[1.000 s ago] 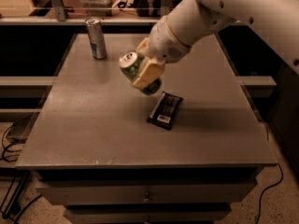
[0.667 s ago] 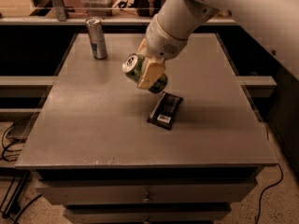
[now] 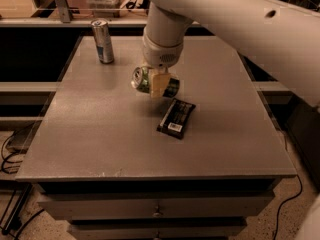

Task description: Knock green can over

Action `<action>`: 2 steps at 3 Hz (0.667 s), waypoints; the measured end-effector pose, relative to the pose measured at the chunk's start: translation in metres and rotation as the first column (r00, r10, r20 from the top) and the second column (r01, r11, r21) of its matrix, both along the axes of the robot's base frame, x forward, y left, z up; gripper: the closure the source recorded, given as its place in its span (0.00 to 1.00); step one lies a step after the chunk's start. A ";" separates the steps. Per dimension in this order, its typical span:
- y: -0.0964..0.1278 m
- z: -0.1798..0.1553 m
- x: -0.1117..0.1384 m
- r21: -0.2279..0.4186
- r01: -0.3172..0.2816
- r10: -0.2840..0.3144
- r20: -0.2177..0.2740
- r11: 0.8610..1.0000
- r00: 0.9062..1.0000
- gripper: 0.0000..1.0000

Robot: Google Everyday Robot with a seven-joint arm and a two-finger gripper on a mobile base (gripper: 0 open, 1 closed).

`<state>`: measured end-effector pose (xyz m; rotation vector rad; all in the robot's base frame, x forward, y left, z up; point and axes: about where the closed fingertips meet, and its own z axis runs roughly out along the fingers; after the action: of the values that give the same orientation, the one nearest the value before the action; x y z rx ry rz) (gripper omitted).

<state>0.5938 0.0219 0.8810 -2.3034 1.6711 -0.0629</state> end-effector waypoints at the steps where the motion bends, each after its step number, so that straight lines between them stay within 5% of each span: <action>1: 0.011 -0.006 -0.002 -0.038 -0.035 0.036 0.013 0.999 0.999 0.12; 2: 0.020 -0.006 -0.008 0.020 -0.045 0.045 0.005 0.999 0.999 0.00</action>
Offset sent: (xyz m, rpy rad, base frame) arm -0.0192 0.0333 -0.0037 0.1263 0.0300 0.0501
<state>0.5858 0.0423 0.8753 -2.3227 1.6101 -0.0410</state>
